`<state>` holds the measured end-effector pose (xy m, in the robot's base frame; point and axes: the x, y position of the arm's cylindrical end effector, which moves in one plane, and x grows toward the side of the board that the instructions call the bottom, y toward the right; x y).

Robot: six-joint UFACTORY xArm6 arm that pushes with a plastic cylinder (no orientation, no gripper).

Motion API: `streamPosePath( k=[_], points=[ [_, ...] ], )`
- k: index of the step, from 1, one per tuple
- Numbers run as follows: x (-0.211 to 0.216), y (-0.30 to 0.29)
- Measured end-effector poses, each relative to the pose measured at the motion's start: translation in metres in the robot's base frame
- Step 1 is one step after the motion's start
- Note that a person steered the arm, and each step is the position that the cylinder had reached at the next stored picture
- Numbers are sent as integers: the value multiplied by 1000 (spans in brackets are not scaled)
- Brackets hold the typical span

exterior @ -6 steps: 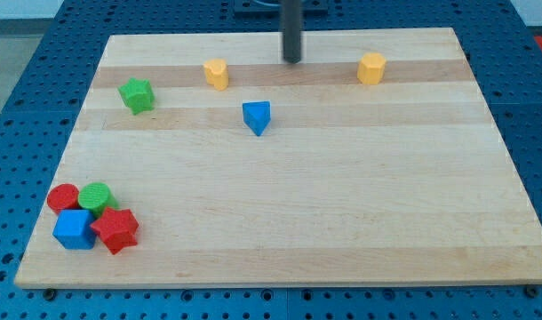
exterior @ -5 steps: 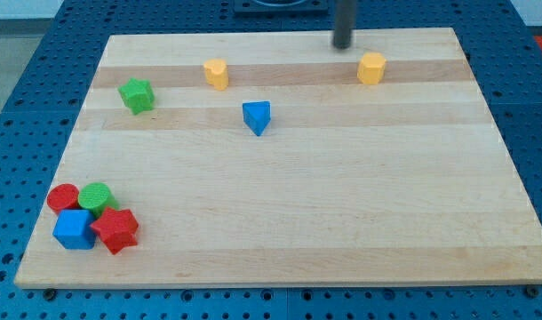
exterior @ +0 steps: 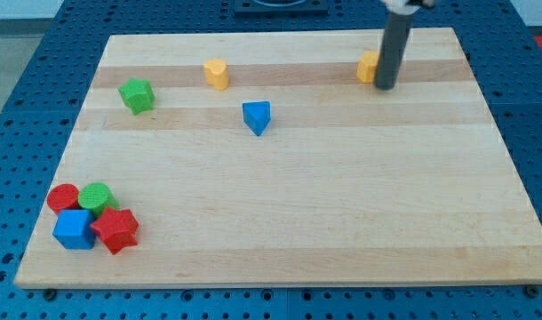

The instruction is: Slide the hexagon to the right of the triangle

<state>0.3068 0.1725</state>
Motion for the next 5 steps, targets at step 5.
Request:
streamPosePath(
  k=[5],
  points=[
    [71,-74]
  ],
)
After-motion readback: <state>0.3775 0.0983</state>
